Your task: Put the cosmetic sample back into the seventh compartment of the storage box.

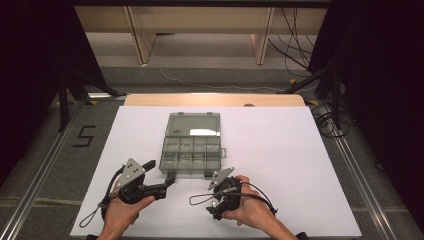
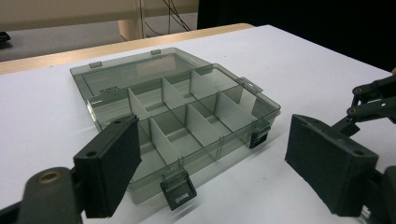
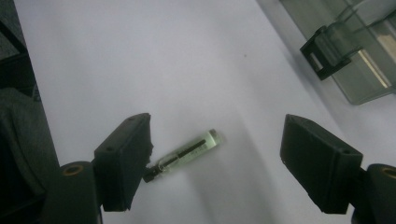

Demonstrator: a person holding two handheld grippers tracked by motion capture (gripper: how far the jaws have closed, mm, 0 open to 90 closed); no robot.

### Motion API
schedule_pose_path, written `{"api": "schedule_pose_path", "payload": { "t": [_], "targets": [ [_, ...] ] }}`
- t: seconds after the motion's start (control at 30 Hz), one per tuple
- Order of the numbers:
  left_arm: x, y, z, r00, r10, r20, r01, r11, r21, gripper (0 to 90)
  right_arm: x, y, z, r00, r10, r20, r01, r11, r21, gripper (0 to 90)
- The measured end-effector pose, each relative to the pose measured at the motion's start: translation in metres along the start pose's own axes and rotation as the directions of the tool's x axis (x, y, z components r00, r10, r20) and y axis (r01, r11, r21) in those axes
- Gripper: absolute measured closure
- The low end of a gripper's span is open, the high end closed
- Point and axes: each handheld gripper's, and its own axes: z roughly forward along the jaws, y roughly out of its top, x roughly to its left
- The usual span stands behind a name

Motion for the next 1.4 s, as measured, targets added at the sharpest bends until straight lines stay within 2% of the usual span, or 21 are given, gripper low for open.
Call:
{"api": "schedule_pose_path", "payload": {
  "t": [0.2, 0.53, 0.93, 1.4],
  "targets": [
    [0.0, 0.0, 0.0, 1.0, 0.008, 0.003, -0.008, 1.0, -0.001, 17.2, 0.004, -0.002, 0.006, 0.9997, 0.006, -0.024, -0.005, 0.999, 0.035, 30.5],
    [-0.001, 0.0, 0.0, 1.0, 0.009, 0.004, -0.009, 1.0, 0.0, 17.3, 0.007, -0.003, 0.01, 0.9994, 0.0, -0.034, 0.002, 0.998, 0.067, 36.8],
    [-0.001, -0.001, 0.0, 0.9999, 0.013, 0.005, -0.013, 0.9999, 0.001, 17.3, 0.009, -0.004, 0.014, 0.9984, -0.04, -0.04, 0.044, 0.993, 0.114, 48.2],
    [-0.001, -0.001, 0.0, 0.9999, 0.014, 0.003, -0.014, 0.9999, 0.001, 17.5, 0.006, -0.004, 0.012, 0.9944, -0.076, -0.074, 0.084, 0.989, 0.12, 66.9]
  ]
}}
